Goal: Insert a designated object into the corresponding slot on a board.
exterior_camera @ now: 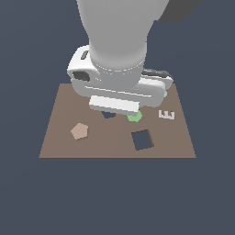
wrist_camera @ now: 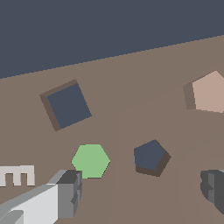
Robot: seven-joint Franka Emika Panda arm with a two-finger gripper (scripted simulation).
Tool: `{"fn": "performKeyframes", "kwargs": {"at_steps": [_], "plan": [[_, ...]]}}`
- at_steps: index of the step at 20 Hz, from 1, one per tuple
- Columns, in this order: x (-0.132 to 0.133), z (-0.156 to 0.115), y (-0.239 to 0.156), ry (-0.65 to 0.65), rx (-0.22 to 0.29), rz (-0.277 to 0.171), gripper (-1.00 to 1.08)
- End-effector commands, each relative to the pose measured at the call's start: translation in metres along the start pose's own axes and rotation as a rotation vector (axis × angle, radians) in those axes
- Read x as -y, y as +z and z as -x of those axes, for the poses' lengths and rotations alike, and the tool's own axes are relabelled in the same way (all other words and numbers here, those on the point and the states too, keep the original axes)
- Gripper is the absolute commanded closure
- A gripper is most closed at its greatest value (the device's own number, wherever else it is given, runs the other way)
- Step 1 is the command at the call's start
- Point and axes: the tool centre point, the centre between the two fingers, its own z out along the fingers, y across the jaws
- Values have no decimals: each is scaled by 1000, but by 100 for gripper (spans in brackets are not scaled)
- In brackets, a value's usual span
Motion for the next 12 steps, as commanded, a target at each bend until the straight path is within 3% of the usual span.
{"fn": "performKeyframes", "kwargs": {"at_steps": [1,12], "plan": [[-4,-8,5,69,-2,0,-92],[-44,-50,35,515,-13,-2,-92]]}}
